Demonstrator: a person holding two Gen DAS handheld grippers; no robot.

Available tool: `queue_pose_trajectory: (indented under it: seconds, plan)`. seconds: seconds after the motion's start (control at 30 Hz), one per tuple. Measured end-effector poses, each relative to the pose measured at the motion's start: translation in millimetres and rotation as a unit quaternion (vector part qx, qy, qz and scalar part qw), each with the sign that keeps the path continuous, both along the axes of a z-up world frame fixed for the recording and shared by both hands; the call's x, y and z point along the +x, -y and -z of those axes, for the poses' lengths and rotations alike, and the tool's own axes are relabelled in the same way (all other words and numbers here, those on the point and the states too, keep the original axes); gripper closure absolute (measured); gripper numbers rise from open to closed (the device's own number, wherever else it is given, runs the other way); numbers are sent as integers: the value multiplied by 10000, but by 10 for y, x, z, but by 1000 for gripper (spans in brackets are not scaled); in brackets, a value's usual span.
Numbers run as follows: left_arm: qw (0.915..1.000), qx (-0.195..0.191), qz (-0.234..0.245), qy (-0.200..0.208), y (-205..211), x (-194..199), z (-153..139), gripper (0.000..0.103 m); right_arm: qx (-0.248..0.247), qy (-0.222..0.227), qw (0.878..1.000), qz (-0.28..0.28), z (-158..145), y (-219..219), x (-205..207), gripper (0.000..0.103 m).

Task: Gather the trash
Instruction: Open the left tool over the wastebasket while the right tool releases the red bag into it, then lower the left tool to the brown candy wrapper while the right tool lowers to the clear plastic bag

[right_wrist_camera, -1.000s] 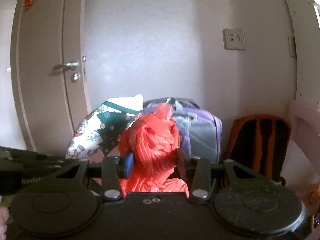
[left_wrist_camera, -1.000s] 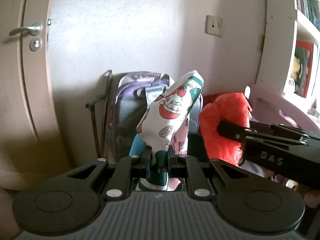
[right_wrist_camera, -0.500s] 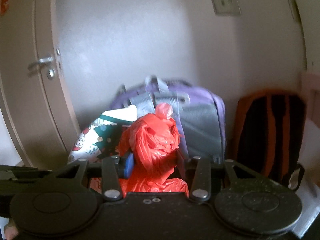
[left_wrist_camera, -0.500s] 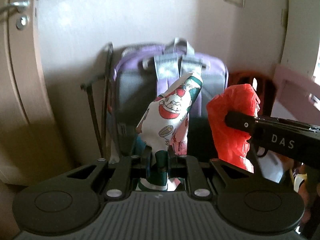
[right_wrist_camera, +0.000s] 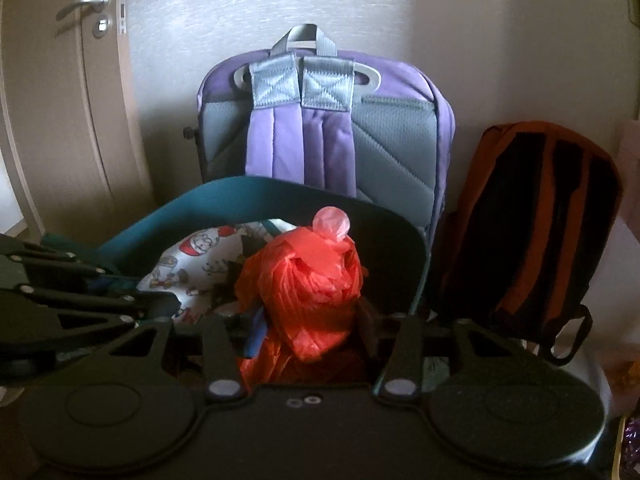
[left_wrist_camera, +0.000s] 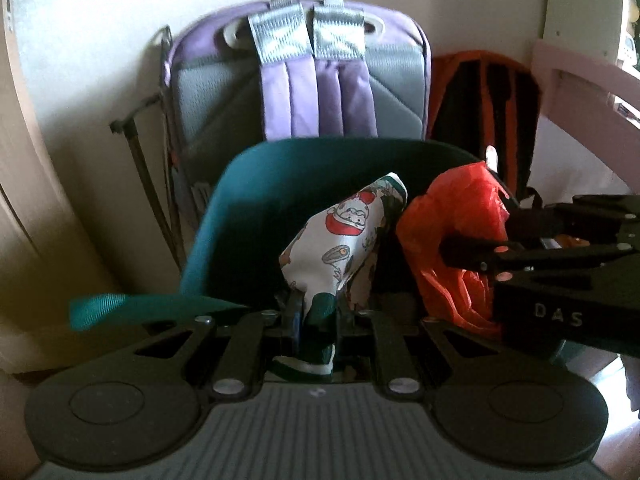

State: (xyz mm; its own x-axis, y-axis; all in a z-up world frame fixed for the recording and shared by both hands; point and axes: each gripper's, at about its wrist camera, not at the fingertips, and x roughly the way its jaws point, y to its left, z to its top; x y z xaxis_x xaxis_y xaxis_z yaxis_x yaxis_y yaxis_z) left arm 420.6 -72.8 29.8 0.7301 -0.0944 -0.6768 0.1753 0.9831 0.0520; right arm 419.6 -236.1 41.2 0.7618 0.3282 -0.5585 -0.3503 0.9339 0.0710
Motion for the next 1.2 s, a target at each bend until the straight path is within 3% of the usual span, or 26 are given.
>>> queue_pose_trajectory:
  seconds: [0.13, 0.27, 0.43, 0.6, 0.83, 0.97, 1.2]
  plan:
    - [9999, 93, 66, -5, 64, -68, 23, 87, -148, 51, 9999, -43, -4, 5, -101, 52]
    - [9999, 87, 43, -29, 123, -116, -6, 75, -242, 177, 9995, -29, -52, 8, -219, 48]
    - [10000, 39, 22, 47, 165, -281, -114, 71, -154, 268, 9995, 20, -168, 90, -405, 46]
    - [9997, 34, -3, 233, 179, -541, -280, 46, 13, 336, 9994, 69, -321, 207, -639, 45]
    - [9996, -43, -25, 293, 147, -972, -472, 45, 203, 334, 9992, 18, -507, 333, -1051, 45]
    - [9994, -121, -39, 329, 104, -1243, -548, 38, 270, 357, 9990, -81, -593, 370, -1346, 44]
    - [9994, -148, -55, 298, 40, -1689, -565, 38, 310, 322, 9987, -238, -659, 337, -1797, 43]
